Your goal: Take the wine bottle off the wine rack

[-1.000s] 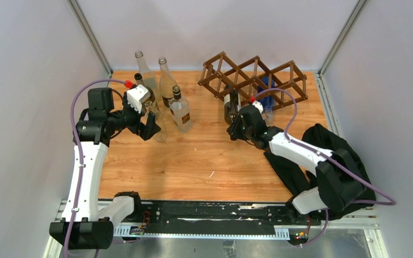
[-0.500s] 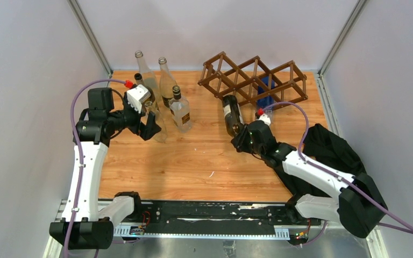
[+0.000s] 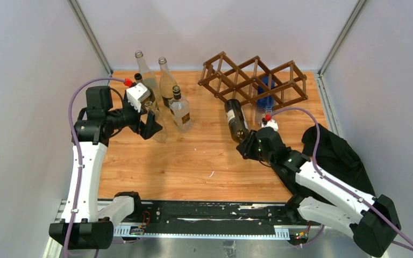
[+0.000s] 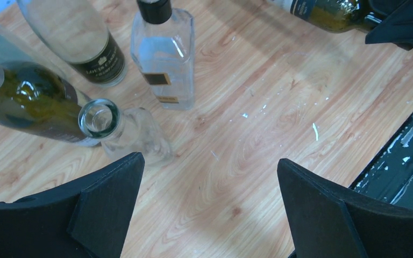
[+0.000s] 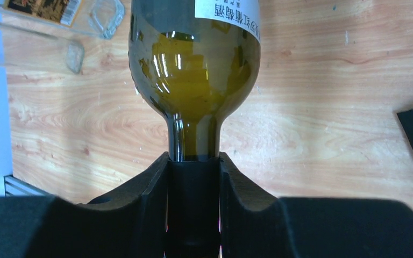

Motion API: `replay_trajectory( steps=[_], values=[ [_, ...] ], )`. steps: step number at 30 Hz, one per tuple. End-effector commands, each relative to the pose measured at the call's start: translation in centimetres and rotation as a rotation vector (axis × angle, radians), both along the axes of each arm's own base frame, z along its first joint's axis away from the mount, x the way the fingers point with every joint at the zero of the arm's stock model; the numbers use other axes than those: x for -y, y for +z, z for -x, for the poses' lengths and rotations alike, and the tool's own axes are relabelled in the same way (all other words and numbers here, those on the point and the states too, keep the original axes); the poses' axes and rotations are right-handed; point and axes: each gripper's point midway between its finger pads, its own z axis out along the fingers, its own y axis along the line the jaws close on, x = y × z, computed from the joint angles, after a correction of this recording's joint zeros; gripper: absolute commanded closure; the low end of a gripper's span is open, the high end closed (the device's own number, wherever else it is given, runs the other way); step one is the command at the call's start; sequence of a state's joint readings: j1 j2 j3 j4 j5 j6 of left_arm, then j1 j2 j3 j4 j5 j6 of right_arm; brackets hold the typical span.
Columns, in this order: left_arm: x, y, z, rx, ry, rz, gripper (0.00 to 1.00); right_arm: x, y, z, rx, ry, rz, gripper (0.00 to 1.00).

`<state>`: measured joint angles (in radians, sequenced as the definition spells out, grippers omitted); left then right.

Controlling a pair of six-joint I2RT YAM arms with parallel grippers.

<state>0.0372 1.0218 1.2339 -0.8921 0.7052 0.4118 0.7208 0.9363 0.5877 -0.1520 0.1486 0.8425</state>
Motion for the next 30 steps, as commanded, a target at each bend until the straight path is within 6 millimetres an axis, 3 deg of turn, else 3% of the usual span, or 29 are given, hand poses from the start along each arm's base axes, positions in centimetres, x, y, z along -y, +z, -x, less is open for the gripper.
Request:
replay_trajectory(
  steps=[1, 7, 13, 17, 25, 30],
  values=[
    [1.7, 2.4, 0.7, 0.090, -0.114, 0.031, 0.00, -1.7, 5.0, 0.4, 0.063, 0.086, -0.055, 1.00],
    [5.6, 1.2, 2.5, 0.201, -0.335, -0.130, 0.00, -2.2, 5.6, 5.1, -0.057, 0.259, -0.020, 1.00],
    [9.1, -1.6, 4.4, 0.235, -0.536, -0.274, 0.00, -1.3, 8.2, 8.8, -0.126, 0.385, 0.032, 1.00],
    [11.0, -3.2, 5.2, 0.225, -0.639, -0.310, 0.00, -1.8, 9.8, 10.6, -0.189, 0.484, 0.029, 1.00],
    [15.3, -5.8, 6.0, 0.210, -0.828, -0.402, 0.00, -5.4, 12.8, 12.8, -0.309, 0.736, -0.042, 1.00],
    [16.2, -7.3, 6.5, 0.193, -0.889, -0.426, 0.00, -5.8, 14.0, 13.2, -0.329, 0.797, -0.039, 1.00]
  ],
)
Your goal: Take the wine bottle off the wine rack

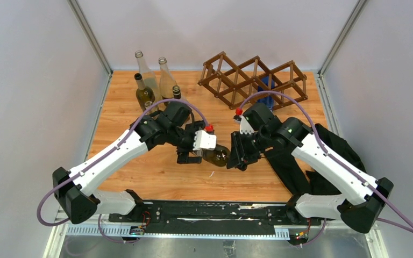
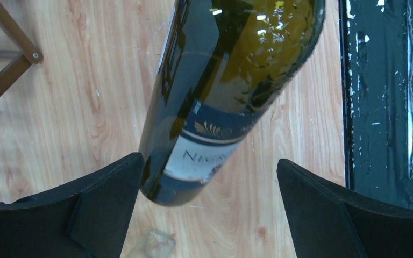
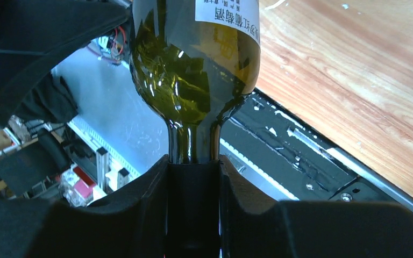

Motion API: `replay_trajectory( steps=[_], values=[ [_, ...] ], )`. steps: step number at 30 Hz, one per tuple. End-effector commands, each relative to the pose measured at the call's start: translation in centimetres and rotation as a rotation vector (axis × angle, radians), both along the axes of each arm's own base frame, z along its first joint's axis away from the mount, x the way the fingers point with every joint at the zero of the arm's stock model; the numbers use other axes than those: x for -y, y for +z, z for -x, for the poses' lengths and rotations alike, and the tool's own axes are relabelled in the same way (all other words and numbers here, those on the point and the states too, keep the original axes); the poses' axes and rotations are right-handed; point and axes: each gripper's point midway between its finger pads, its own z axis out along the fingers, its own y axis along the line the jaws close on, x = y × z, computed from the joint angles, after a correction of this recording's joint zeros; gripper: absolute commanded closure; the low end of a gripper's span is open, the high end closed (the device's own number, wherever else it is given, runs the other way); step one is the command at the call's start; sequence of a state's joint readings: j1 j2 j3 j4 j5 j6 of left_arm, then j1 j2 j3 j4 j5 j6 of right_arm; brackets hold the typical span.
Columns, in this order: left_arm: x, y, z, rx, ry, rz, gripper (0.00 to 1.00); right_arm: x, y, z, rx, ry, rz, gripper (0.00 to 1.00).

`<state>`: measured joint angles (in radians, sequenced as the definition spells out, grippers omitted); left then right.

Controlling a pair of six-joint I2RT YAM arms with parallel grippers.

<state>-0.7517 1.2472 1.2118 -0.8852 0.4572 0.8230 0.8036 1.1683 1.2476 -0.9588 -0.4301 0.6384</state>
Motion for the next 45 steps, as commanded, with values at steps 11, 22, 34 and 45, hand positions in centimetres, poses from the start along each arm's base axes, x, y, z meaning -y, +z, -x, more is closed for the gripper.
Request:
replay_trajectory(
  steps=[11, 22, 34, 45],
  values=[
    [0.6, -0.7, 1.5, -0.013, -0.084, 0.006, 0.00, -3.3, 5.4, 2.5, -0.020, 0.274, -0.242, 1.00],
    [-0.1, -2.4, 3.8, -0.109, -0.102, 0.009, 0.00, -4.2, 6.5, 2.4, -0.004, 0.326, -0.294, 1.00],
    [0.7, 0.8, 1.8, -0.146, 0.078, 0.140, 1.00, -2.7, 5.8, 0.5, 0.121, 0.220, -0.196, 0.18],
    [1.5, 5.1, 1.0, -0.411, 0.304, 0.407, 1.00, -0.5, 11.7, -6.7, 0.557, -0.264, -0.370, 0.07]
  ],
)
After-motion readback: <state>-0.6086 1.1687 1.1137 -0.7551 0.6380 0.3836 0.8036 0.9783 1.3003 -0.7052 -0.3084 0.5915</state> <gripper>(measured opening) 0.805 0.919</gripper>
